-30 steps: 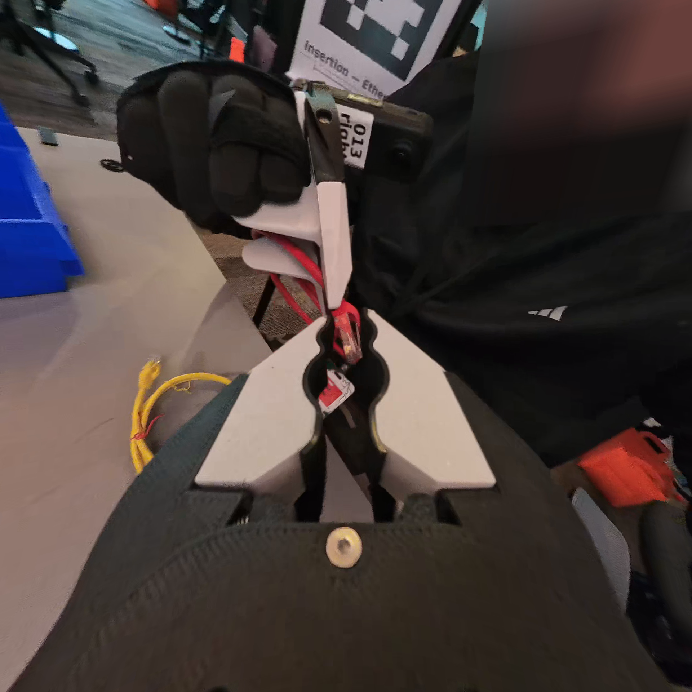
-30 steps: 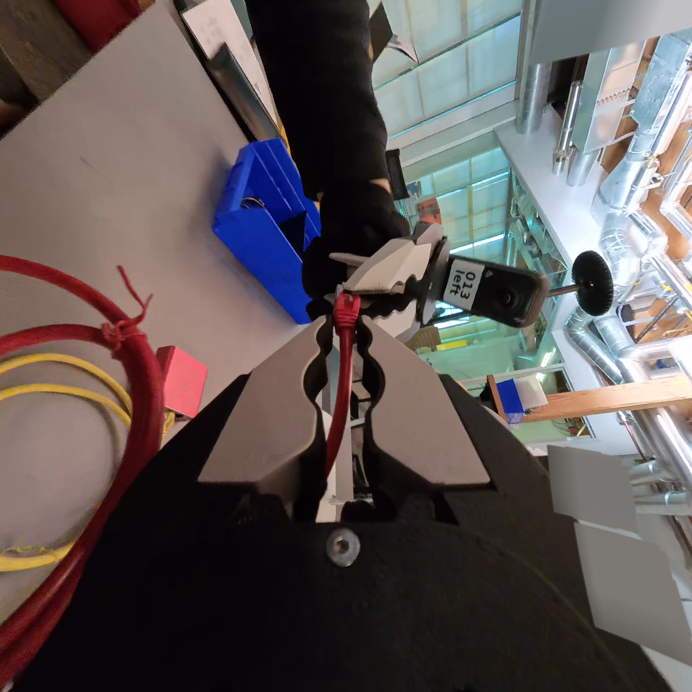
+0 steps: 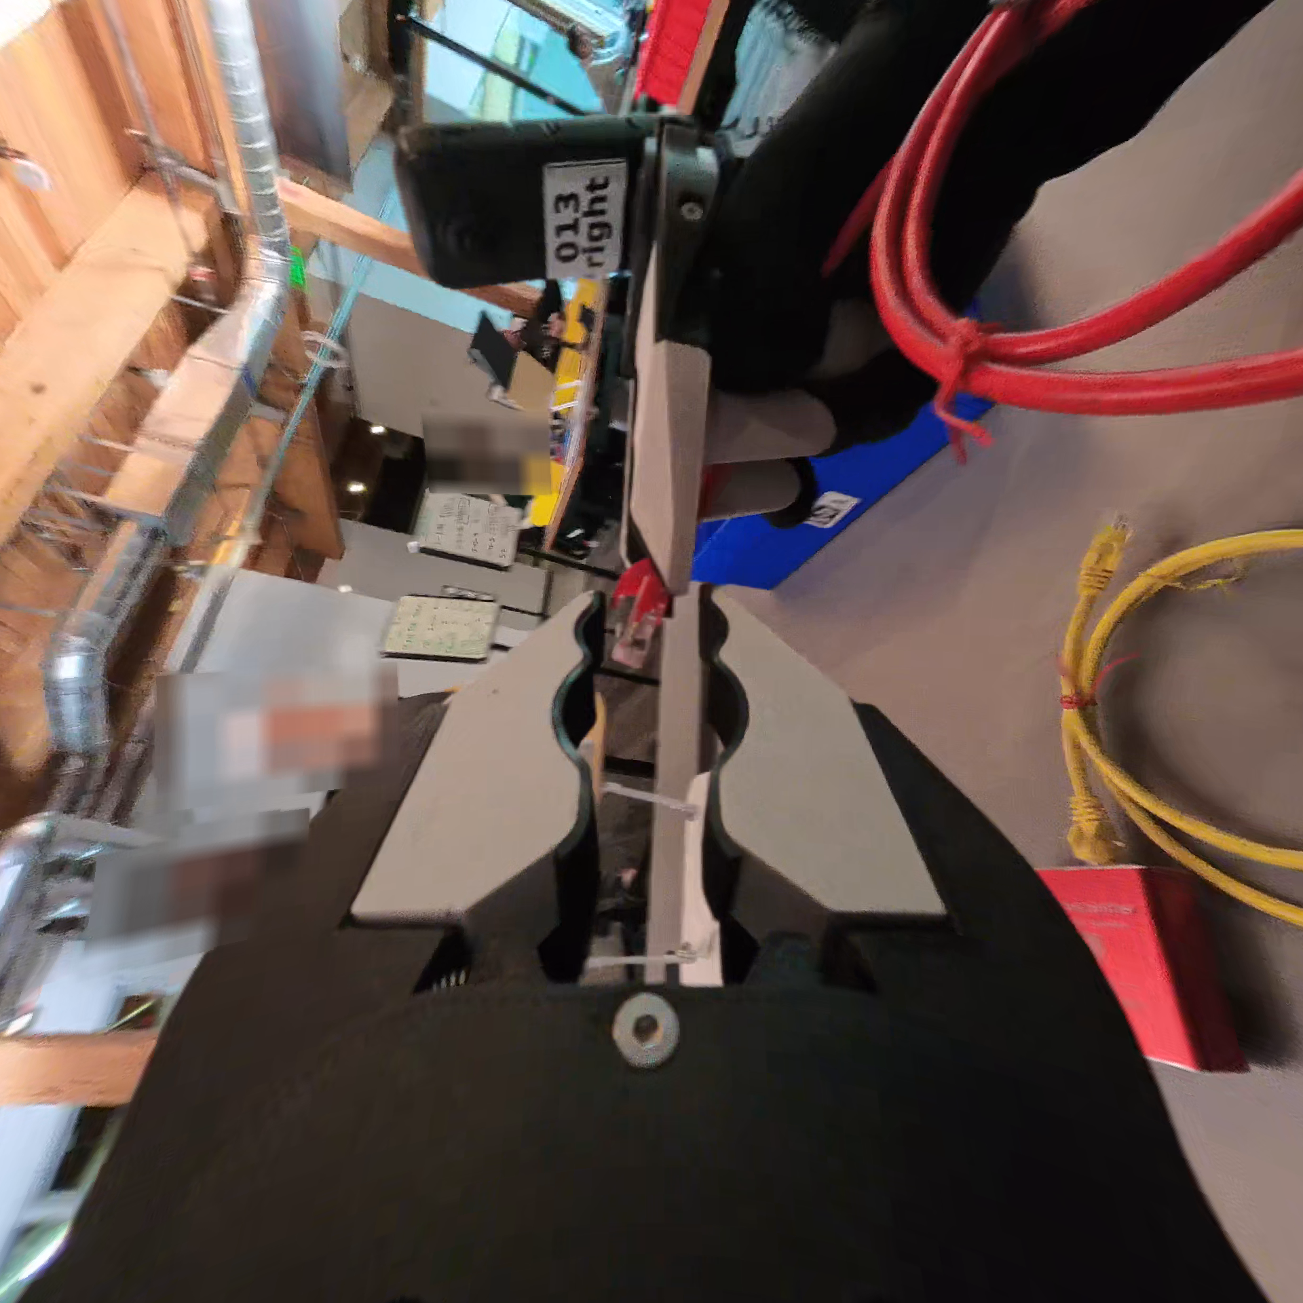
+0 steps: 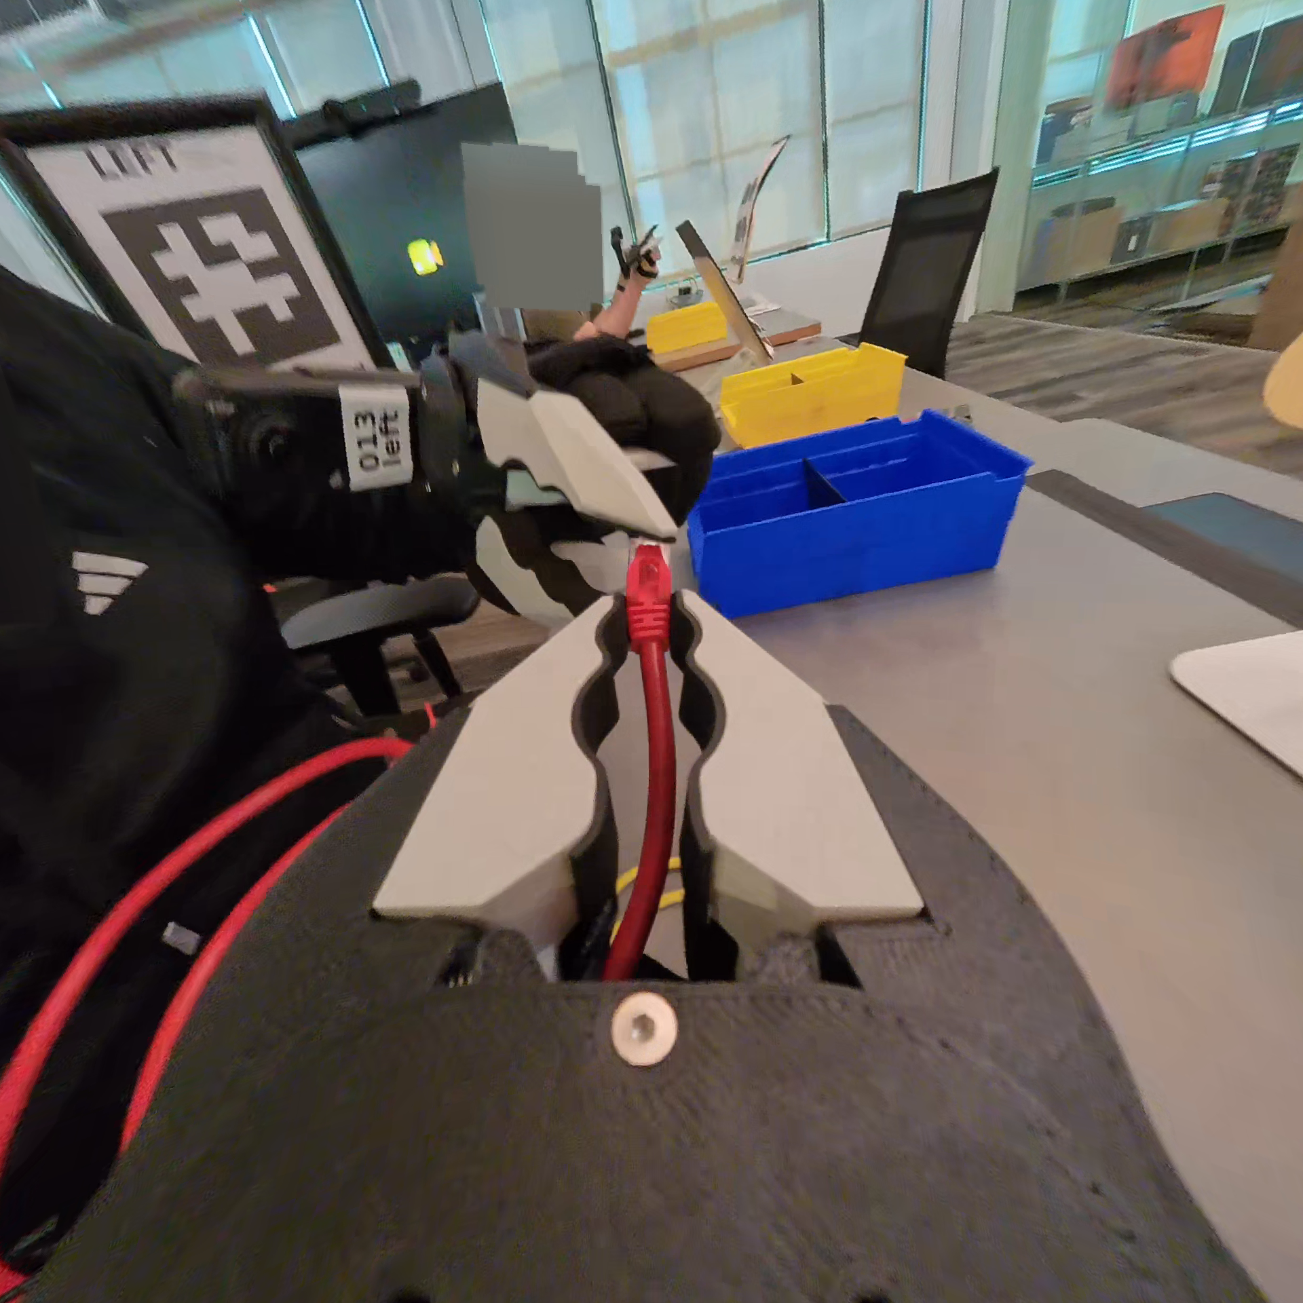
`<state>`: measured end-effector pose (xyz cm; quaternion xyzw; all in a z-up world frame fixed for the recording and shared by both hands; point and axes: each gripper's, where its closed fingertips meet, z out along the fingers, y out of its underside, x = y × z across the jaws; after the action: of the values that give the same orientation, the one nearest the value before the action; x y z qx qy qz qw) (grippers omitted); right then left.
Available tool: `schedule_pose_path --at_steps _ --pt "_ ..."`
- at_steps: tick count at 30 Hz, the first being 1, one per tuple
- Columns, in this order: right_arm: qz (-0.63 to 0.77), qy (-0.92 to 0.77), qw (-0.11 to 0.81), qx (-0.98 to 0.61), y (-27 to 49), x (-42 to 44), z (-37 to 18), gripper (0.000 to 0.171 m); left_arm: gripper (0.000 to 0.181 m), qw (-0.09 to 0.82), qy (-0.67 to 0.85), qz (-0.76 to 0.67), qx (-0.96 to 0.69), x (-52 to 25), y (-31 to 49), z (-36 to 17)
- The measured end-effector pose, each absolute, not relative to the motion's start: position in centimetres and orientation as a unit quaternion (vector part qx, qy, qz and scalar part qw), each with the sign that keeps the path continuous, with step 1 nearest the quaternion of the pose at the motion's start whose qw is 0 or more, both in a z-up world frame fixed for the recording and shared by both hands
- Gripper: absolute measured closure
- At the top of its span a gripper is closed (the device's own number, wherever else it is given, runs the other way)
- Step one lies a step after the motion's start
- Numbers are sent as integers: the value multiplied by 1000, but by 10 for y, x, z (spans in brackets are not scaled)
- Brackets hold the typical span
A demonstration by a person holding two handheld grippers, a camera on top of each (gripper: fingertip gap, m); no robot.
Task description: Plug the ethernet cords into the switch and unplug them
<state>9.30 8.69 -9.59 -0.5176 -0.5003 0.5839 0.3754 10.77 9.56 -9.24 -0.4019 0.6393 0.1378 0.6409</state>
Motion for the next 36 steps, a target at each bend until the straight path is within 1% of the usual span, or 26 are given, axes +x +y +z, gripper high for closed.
schedule_pose_path --at_steps 1,5,8,15,18,20,26,29,31,33,35,36 --pt "590 -498 369 -518 86 93 -96 161 164 646 635 155 -395 108 97 -92" --pt "617 -476 355 -516 85 94 -92 161 169 650 624 150 -407 108 97 -89" --pt "641 -437 377 -506 89 93 -78 161 169 675 583 140 -431 105 101 -77" --pt "695 -366 376 -492 92 94 -63 161 169 715 504 115 -471 105 104 -64" --pt "691 -360 391 -491 92 95 -60 161 169 726 474 100 -488 107 103 -62" --pt "699 -351 383 -491 92 95 -61 161 169 730 468 107 -486 107 104 -63" --pt "672 -367 407 -498 94 96 -66 162 167 737 460 82 -488 109 105 -66" --pt "659 -376 411 -505 96 95 -69 161 164 730 463 65 -498 107 107 -69" --pt "649 -378 416 -513 99 96 -72 161 156 727 466 69 -500 101 108 -68" --pt "640 -377 422 -519 103 101 -74 161 153 715 475 51 -510 91 108 -69" --pt "625 -380 429 -530 107 107 -79 161 147 684 486 45 -542 74 114 -83" --pt "617 -385 431 -534 107 110 -82 161 149 657 504 42 -560 66 117 -98"
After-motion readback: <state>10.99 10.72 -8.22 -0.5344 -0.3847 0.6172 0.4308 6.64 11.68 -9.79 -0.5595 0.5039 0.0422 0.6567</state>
